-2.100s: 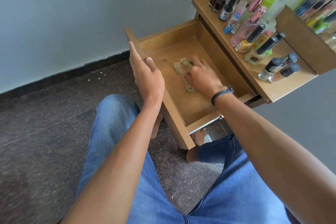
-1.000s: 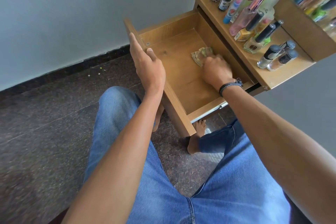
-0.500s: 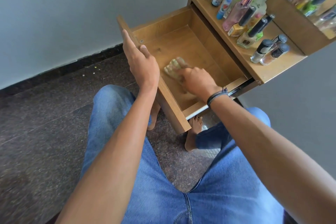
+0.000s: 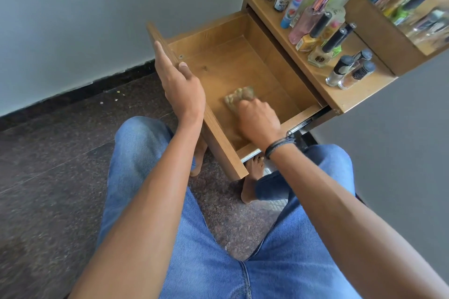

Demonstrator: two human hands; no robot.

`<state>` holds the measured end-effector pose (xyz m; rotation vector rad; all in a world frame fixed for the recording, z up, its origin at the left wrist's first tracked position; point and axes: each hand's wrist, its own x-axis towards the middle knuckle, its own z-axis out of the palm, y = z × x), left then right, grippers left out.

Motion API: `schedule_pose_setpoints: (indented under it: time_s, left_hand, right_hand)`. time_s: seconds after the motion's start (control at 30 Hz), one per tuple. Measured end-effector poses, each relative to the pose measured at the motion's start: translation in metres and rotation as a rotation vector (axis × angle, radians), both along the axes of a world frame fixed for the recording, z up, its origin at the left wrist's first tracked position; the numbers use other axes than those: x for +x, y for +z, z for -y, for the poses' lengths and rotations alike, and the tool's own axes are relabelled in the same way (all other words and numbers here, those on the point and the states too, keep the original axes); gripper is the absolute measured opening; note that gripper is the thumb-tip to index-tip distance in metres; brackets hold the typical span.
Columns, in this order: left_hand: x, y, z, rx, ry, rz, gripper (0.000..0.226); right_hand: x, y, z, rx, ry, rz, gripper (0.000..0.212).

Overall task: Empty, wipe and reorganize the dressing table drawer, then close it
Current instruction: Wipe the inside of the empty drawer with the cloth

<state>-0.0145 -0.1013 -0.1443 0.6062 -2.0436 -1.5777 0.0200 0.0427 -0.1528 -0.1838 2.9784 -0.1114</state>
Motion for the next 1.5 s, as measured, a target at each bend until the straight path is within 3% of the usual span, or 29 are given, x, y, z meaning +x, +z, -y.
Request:
schedule_pose_setpoints:
  time_s: [0.13, 0.3, 0.6, 0.8, 0.97, 1.1, 1.23, 1.5]
  left_hand:
    - [0.001, 0.001, 0.001, 0.01, -0.001, 0.013, 0.059]
    - [0.005, 0.003, -0.002, 0.027, -0.013, 0.011, 0.059]
    - [0.003, 0.004, -0.002, 0.025, -0.014, 0.007, 0.059]
    - [0.003, 0.004, -0.001, 0.023, -0.015, 0.007, 0.059]
    - [0.002, 0.004, -0.001, 0.024, -0.016, -0.01, 0.058]
    - [0.004, 0.005, -0.002, 0.023, -0.014, -0.002, 0.058]
    - [0.004, 0.007, -0.003, 0.024, -0.015, -0.003, 0.058]
    - [0.002, 0.005, -0.004, 0.034, -0.01, -0.019, 0.057]
  right_hand:
    - [-0.02, -0.003, 0.004, -0.038, 0.032, 0.052, 0.038]
    - [-0.056, -0.003, -0.016, 0.013, -0.027, 0.076, 0.057]
    - [-0.058, -0.009, -0.006, -0.051, -0.314, -0.033, 0.049]
    - [-0.039, -0.011, -0.01, -0.036, -0.512, 0.055, 0.043]
    - [-0.032, -0.011, -0.012, 0.046, -0.445, 0.047, 0.054]
    - [-0.032, -0.009, -0.014, -0.003, -0.384, 0.03, 0.052]
    - [-0.04, -0.005, -0.023, 0.1, -0.443, -0.023, 0.058]
    - [-0.036, -0.009, -0.027, 0.09, -0.498, -0.093, 0.071]
